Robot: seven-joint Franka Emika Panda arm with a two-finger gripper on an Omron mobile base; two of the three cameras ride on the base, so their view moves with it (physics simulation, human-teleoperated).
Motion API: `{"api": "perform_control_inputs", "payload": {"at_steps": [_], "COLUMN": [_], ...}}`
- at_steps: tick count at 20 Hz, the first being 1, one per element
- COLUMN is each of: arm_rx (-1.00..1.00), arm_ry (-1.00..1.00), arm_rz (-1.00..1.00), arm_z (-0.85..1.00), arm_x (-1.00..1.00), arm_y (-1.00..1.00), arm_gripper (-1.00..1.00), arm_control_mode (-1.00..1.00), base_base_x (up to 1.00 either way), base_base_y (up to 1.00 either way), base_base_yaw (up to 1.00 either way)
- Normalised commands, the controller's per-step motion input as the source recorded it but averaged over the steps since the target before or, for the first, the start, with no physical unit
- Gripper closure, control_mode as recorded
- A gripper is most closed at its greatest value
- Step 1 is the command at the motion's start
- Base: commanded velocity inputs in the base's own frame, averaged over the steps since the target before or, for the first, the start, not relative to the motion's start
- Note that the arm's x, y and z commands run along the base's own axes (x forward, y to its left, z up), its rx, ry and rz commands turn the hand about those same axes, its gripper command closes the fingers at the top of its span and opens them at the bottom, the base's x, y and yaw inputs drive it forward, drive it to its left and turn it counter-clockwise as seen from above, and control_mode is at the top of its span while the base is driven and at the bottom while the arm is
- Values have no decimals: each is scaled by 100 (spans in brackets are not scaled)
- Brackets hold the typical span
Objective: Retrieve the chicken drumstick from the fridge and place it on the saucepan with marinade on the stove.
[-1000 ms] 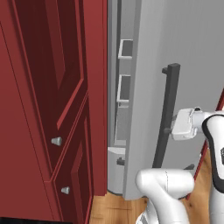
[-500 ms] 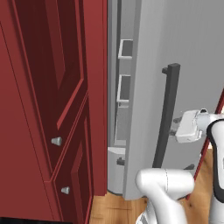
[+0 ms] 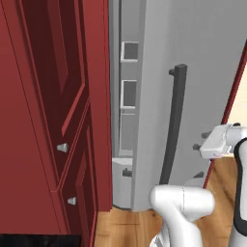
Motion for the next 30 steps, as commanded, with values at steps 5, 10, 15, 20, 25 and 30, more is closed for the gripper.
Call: {"api": "perform_control_inputs", "payload": {"at_steps": [5, 10, 15, 20, 25, 30], "arm_rx": [0, 0, 0, -11, -40, -61], "arm_ry": [0, 0, 0, 4, 7, -25], "arm_rz": [0, 0, -3, -11, -21, 3], "arm_z": [0, 0, 0, 2, -1, -39], "arm_x": [0, 0, -2, 0, 16, 27], "arm_y": [0, 0, 19, 67, 99, 87], "arm_gripper": [-100, -100, -100, -100, -100, -100], "arm_control_mode": [100, 100, -100, -100, -100, -100], "base_base_x": [-74, -4, 1, 0, 0, 0], "base_base_y": [13, 20, 6, 0, 0, 0], "base_base_yaw": [-32, -10, 0, 0, 0, 0]}}
